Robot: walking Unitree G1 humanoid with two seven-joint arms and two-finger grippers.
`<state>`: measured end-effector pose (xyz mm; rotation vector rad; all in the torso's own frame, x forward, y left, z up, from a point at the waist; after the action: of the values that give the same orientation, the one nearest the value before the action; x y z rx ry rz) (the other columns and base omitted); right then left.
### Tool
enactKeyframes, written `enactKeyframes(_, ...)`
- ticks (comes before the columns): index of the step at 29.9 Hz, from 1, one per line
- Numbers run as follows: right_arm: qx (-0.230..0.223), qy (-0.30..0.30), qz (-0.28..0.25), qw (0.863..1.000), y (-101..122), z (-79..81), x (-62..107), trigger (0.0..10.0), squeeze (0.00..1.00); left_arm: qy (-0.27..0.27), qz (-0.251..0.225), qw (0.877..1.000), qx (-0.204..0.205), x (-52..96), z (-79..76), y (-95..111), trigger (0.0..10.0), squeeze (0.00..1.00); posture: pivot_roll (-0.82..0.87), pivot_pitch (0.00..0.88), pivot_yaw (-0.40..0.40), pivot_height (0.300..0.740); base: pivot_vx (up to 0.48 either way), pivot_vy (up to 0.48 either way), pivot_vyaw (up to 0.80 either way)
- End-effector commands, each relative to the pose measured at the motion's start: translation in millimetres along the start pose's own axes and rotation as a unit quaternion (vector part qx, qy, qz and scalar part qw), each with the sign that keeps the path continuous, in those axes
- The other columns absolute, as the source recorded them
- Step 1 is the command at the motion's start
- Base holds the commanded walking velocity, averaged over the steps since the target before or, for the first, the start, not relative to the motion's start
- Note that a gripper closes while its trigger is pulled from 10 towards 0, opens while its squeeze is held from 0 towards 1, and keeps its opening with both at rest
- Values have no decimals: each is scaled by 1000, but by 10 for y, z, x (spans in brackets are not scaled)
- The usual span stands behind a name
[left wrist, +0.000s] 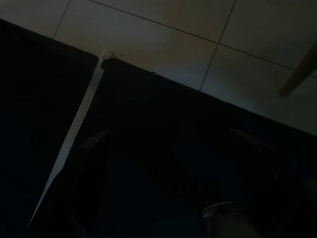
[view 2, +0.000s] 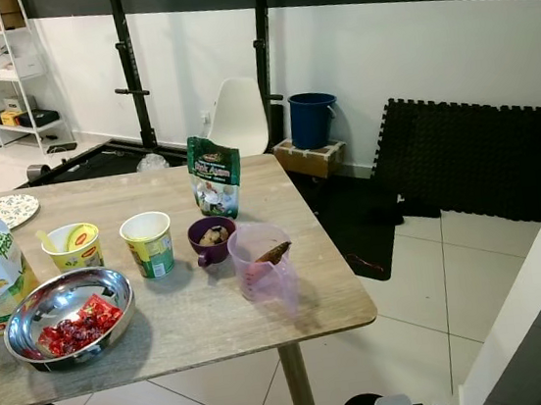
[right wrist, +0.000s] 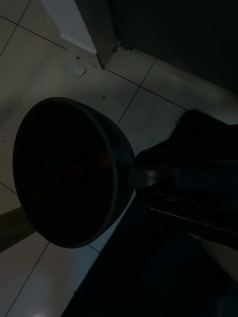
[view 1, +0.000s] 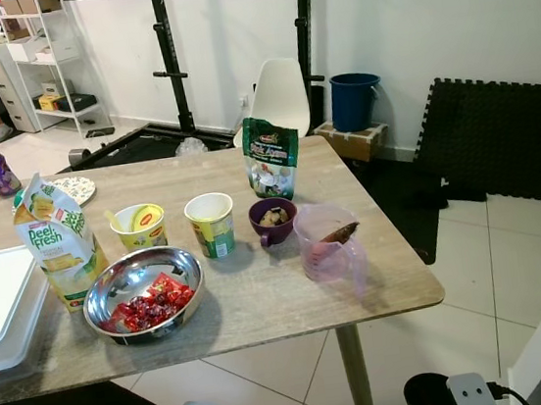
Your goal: Restocking fridge
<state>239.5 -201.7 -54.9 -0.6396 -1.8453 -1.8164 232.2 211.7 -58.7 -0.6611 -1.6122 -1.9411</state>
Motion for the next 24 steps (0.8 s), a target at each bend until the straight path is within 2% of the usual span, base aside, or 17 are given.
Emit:
enactKeyframes(1,-1,-7,4,1000,-22,-27,9,10000,0,1,2,1000,-5,16,35,-38,10000,0,-8,80,-16,740,0,0,0)
enactKeyframes(24,4,-9,12,1000,-97,-36,38,10000,0,-2,14,1000,-9,40,20,-122,10000,0,-14,66,-10,740,0,0,0)
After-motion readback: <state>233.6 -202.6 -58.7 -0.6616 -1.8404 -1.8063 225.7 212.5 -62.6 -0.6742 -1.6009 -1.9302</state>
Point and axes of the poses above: a point about 5 cm out from each wrist's last joint towards the gripper, its own x axis pointing back from the gripper into the wrist, its own y axis along the axis of the wrist's last joint, z = x × y, the point moved 1 cm from there along -x, pointing out of the wrist towards the gripper, and after that the axes turned 2 degrees about -x, right-handed, at the moved point
